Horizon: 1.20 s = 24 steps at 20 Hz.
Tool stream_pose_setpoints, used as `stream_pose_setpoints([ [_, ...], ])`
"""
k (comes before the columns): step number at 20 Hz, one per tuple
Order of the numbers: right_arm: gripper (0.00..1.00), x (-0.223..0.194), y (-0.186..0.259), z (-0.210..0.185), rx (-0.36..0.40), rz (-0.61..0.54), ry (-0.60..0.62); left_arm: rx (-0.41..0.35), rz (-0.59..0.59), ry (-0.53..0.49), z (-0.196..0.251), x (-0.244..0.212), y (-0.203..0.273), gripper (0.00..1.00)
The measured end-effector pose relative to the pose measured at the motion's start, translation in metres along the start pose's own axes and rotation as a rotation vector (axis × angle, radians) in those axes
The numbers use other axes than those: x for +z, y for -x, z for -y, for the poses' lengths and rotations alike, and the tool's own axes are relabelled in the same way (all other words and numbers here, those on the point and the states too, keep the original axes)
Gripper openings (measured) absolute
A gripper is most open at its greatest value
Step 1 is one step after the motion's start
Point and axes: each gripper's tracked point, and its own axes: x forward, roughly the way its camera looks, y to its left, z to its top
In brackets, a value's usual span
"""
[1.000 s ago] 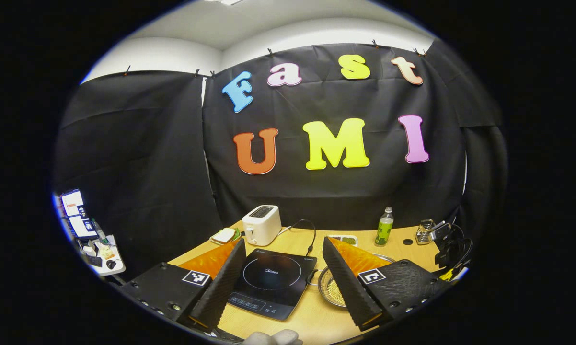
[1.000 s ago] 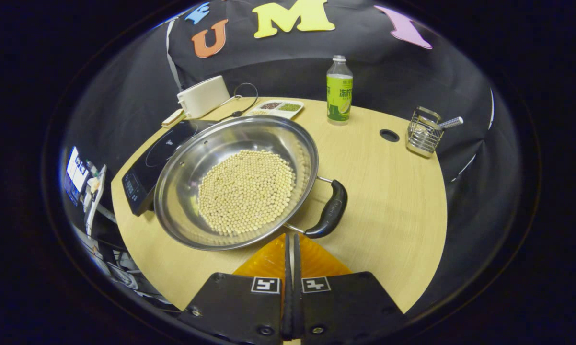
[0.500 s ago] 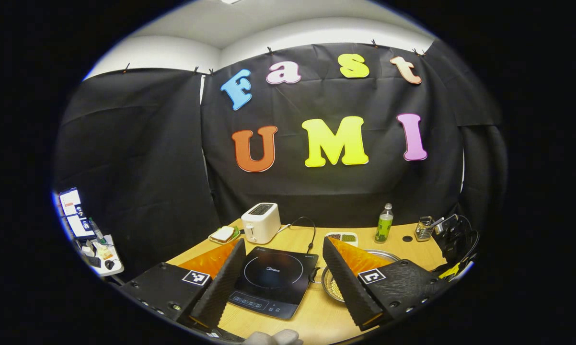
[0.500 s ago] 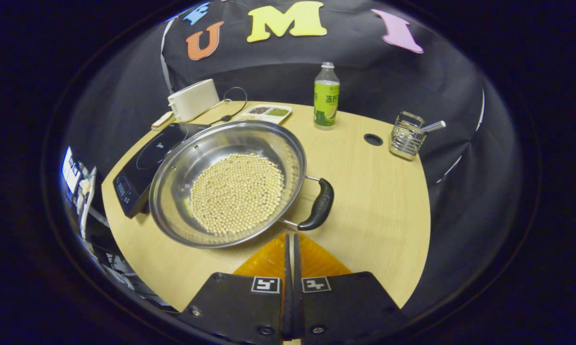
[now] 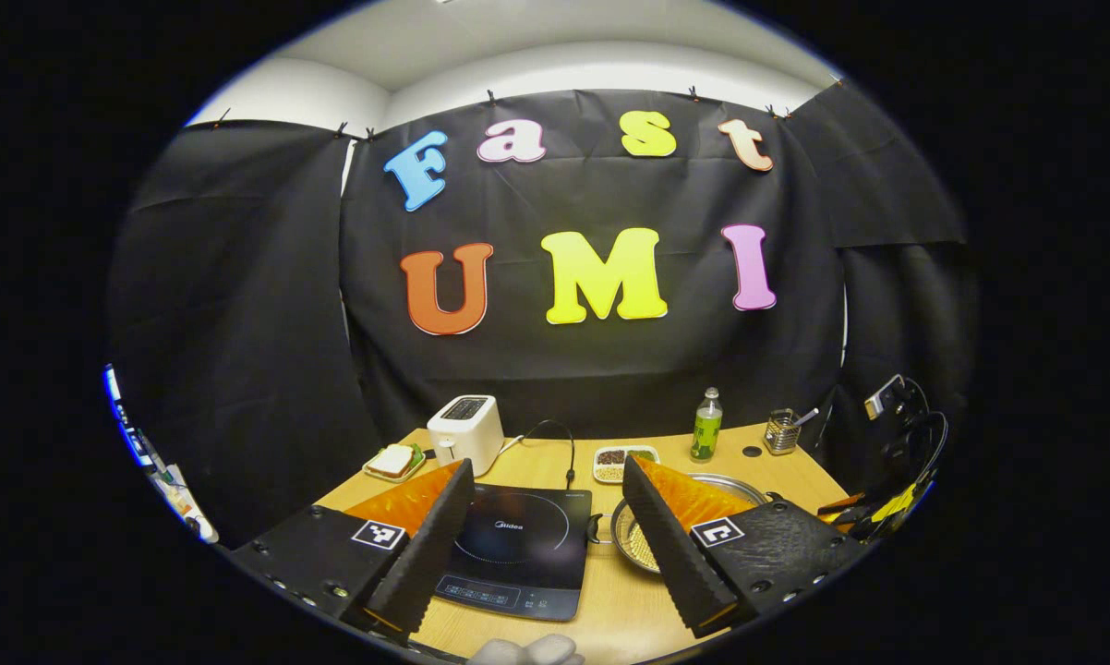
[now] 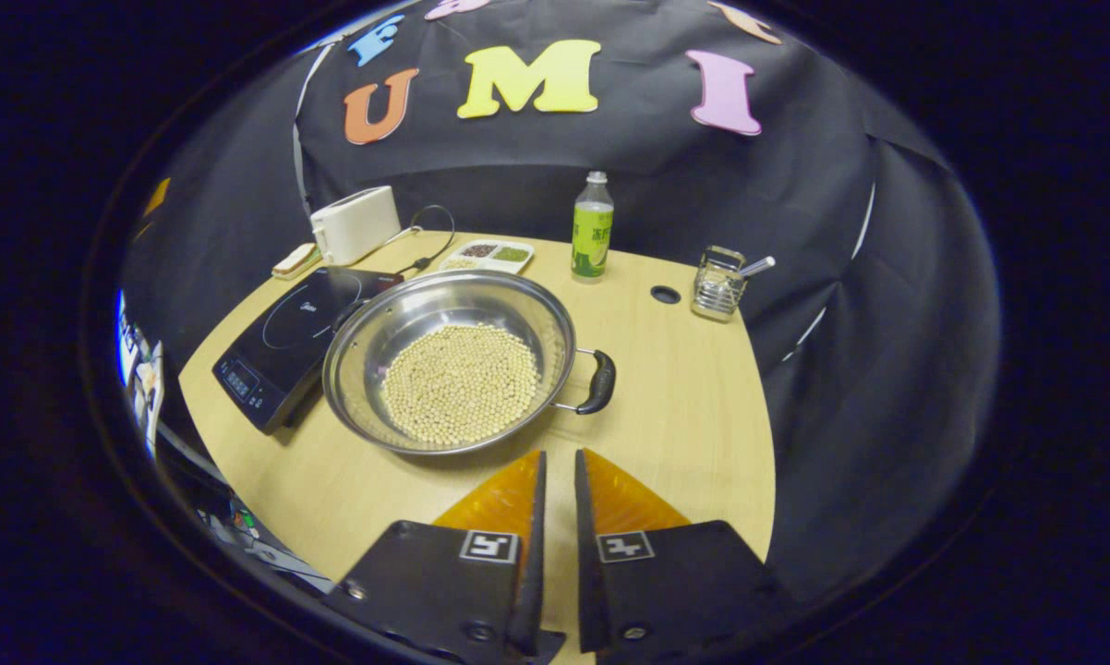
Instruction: First push the handle of the pot to place it horizontally, then grasp the pot with both hands and set it on the induction cooktop.
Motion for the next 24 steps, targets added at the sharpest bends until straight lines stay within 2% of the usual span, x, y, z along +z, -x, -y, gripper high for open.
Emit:
stream_pose_setpoints([
  [3, 0.86, -0.001, 0.022, -0.007, -0.053, 0.035, -0.032, -0.06, -0.008, 0.01, -0.006, -0.009, 0.001, 0.96],
  [7, 0.89, -0.003, 0.049, -0.012, -0.109, 0.084, -0.084, -0.119, -0.026, 0.014, -0.015, -0.025, 0.003, 0.96],
  [9, 0.9, -0.005, 0.057, -0.02, -0.096, 0.101, -0.103, -0.152, -0.041, 0.021, -0.011, -0.035, 0.002, 0.96],
  [11, 0.98, -0.007, 0.06, -0.02, -0.099, 0.103, -0.112, -0.17, -0.079, 0.025, -0.008, -0.05, -0.005, 0.96],
  [13, 1.0, -0.009, 0.057, -0.018, -0.109, 0.09, -0.11, -0.187, -0.109, 0.031, 0.001, -0.063, -0.014, 0.96],
  [16, 1.0, -0.005, 0.041, -0.016, -0.091, 0.07, -0.119, -0.205, -0.176, 0.029, 0.018, -0.091, -0.037, 0.96],
  [18, 1.0, -0.001, 0.024, -0.011, -0.078, 0.054, -0.122, -0.194, -0.198, 0.038, 0.025, -0.106, -0.057, 0.97],
  [21, 1.0, 0.006, -0.009, -0.003, -0.052, 0.017, -0.142, -0.19, -0.295, 0.071, 0.042, -0.136, -0.086, 0.97],
  [24, 1.0, 0.014, -0.041, 0.003, -0.011, -0.017, -0.153, -0.175, -0.348, 0.035, 0.053, -0.157, -0.117, 0.97],
])
